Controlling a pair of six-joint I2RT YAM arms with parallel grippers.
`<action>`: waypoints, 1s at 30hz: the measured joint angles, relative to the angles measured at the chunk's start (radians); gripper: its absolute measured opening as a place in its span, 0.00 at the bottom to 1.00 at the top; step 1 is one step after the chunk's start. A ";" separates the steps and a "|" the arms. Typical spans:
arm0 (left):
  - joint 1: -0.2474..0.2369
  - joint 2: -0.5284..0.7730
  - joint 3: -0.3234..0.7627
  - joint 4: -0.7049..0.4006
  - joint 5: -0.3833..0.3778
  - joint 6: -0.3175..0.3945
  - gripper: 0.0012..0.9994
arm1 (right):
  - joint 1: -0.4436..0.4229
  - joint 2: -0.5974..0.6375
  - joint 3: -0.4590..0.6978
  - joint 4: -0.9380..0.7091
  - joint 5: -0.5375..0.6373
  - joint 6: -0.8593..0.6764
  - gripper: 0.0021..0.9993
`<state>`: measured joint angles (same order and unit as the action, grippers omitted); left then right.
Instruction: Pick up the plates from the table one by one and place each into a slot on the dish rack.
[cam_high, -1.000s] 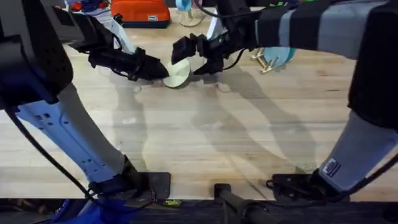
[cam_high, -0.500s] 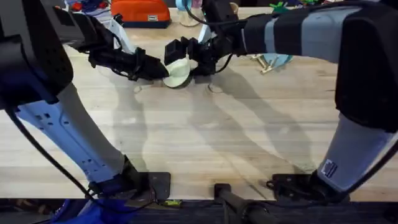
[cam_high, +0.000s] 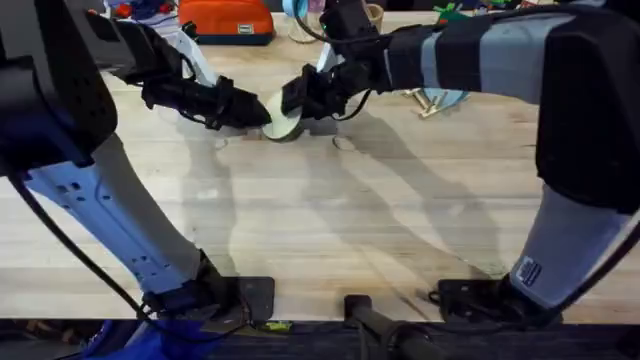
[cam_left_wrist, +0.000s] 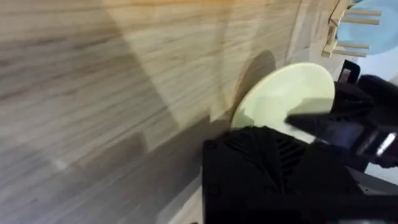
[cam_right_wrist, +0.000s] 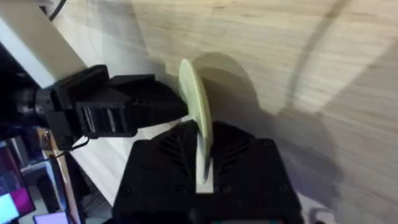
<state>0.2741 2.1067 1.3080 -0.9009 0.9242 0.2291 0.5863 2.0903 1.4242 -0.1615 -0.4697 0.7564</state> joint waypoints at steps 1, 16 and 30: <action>0.000 0.000 0.000 0.000 0.000 0.000 0.04 | -0.002 0.002 0.000 0.002 0.002 0.000 0.13; 0.000 0.000 0.017 -0.032 -0.010 0.022 0.04 | -0.013 0.002 0.000 0.008 -0.078 -0.002 0.03; -0.010 -0.152 0.091 -0.208 -0.158 0.095 0.04 | -0.011 0.006 0.000 0.003 -0.209 -0.142 0.03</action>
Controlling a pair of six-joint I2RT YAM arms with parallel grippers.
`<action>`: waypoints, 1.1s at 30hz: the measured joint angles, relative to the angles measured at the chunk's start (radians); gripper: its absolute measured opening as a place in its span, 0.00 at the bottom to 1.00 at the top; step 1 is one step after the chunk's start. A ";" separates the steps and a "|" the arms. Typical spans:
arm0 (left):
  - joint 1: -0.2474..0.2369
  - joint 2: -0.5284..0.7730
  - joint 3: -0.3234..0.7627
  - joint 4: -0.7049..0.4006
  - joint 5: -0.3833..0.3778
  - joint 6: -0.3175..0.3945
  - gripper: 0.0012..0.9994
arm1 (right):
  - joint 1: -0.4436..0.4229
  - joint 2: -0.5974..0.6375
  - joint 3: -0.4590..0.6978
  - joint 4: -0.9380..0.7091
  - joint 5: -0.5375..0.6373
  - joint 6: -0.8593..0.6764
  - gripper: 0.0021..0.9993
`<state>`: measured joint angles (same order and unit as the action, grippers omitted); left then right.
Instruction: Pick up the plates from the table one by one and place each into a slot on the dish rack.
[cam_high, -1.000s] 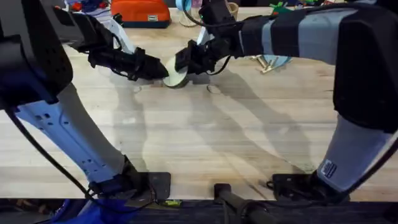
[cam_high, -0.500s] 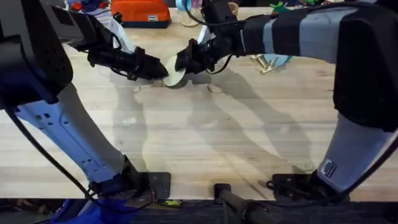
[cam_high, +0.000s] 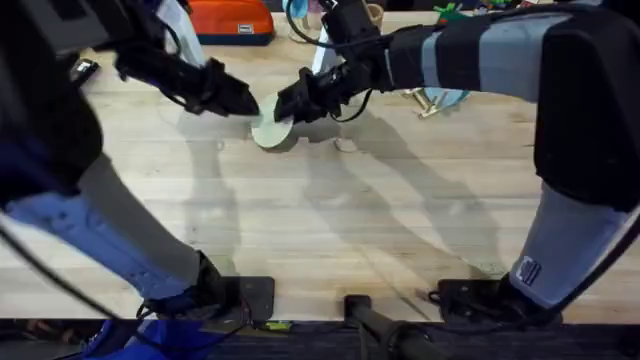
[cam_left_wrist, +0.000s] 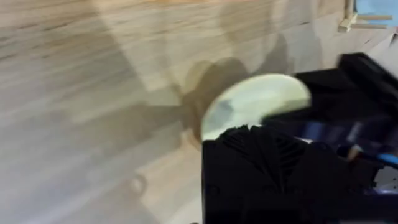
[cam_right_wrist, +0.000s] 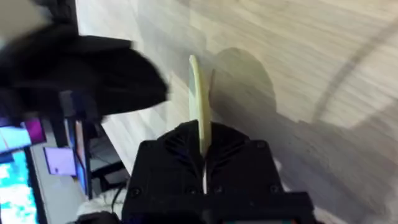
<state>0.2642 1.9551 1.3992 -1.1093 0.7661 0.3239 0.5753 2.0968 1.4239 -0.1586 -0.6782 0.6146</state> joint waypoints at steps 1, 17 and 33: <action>0.000 -0.032 0.003 -0.012 -0.009 0.002 0.04 | 0.001 0.000 0.000 -0.001 -0.005 -0.014 0.03; 0.000 -0.533 0.009 -0.197 -0.173 0.014 0.04 | 0.002 -0.220 0.000 -0.253 0.100 -0.334 0.03; 0.000 -0.764 0.009 -0.364 -0.297 0.014 0.04 | -0.040 -0.548 0.000 -0.497 0.403 -0.616 0.03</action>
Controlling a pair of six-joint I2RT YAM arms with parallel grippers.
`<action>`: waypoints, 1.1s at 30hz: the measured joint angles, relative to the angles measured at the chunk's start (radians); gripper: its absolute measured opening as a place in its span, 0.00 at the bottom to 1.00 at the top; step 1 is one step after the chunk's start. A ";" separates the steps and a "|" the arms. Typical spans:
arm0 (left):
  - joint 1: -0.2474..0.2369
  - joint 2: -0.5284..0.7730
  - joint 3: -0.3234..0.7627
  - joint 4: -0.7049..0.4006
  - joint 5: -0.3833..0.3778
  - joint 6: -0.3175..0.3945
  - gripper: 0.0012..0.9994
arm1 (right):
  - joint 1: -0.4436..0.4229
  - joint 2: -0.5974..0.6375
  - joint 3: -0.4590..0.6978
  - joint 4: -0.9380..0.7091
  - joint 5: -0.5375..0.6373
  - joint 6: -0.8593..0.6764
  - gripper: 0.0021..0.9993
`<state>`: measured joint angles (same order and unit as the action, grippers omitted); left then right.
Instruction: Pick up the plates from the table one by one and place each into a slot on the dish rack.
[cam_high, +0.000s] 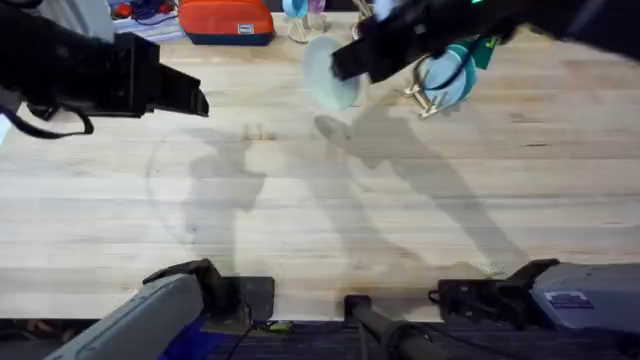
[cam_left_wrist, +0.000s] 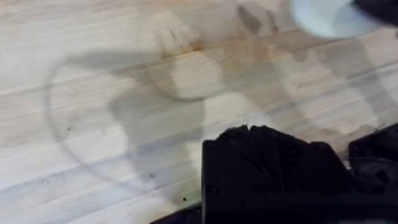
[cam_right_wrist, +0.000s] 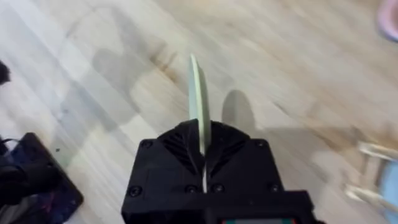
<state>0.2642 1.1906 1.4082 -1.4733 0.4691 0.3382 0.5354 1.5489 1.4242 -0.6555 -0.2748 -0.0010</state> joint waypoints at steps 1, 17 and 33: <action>0.000 -0.005 0.000 -0.006 -0.004 0.000 0.04 | -0.014 -0.023 0.000 -0.015 0.012 -0.008 0.03; 0.000 -0.070 0.000 -0.046 -0.021 0.000 0.04 | -0.172 -0.267 0.000 -0.234 0.208 -0.160 0.03; 0.000 -0.070 0.000 -0.037 -0.033 0.003 0.98 | -0.172 -0.326 0.000 -0.339 0.403 -0.224 0.03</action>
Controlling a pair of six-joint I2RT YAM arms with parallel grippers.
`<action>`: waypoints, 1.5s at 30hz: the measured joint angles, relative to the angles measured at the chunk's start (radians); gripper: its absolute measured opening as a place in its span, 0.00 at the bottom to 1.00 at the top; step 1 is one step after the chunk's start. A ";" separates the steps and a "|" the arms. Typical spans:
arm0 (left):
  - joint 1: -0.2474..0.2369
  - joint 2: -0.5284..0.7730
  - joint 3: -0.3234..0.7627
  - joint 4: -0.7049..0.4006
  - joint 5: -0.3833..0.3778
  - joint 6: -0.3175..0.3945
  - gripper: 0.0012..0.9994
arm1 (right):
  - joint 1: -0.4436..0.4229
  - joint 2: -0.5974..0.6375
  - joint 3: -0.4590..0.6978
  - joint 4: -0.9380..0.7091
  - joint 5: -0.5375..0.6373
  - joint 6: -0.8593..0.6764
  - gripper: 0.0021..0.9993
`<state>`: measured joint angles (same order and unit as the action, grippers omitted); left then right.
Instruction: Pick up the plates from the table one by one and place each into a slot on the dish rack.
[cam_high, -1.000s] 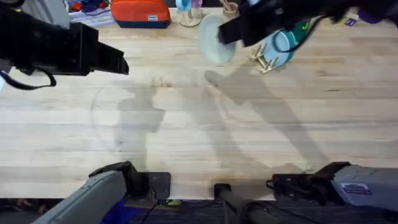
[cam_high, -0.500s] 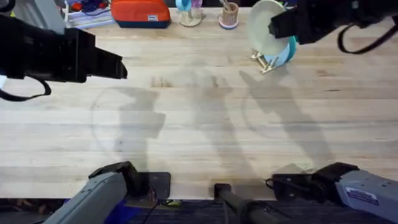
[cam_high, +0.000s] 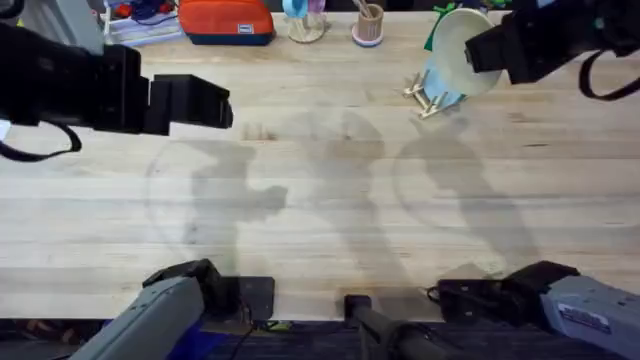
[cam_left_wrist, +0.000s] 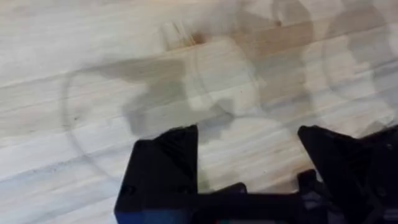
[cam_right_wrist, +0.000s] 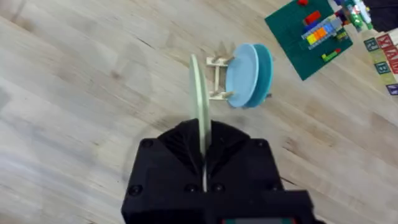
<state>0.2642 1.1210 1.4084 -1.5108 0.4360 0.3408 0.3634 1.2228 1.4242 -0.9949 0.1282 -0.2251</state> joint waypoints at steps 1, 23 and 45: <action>0.000 0.000 0.000 0.007 -0.001 0.000 0.99 | 0.000 0.000 0.000 -0.001 0.004 -0.001 0.03; 0.000 0.000 0.000 0.034 -0.093 0.000 1.00 | -0.003 0.012 0.000 0.055 0.092 -0.023 0.03; 0.000 0.000 0.000 0.034 -0.093 0.000 0.99 | -0.108 0.245 0.000 0.158 0.061 -0.038 0.03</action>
<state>0.2642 1.1210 1.4082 -1.4769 0.3427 0.3412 0.2553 1.4683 1.4242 -0.8367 0.1897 -0.2630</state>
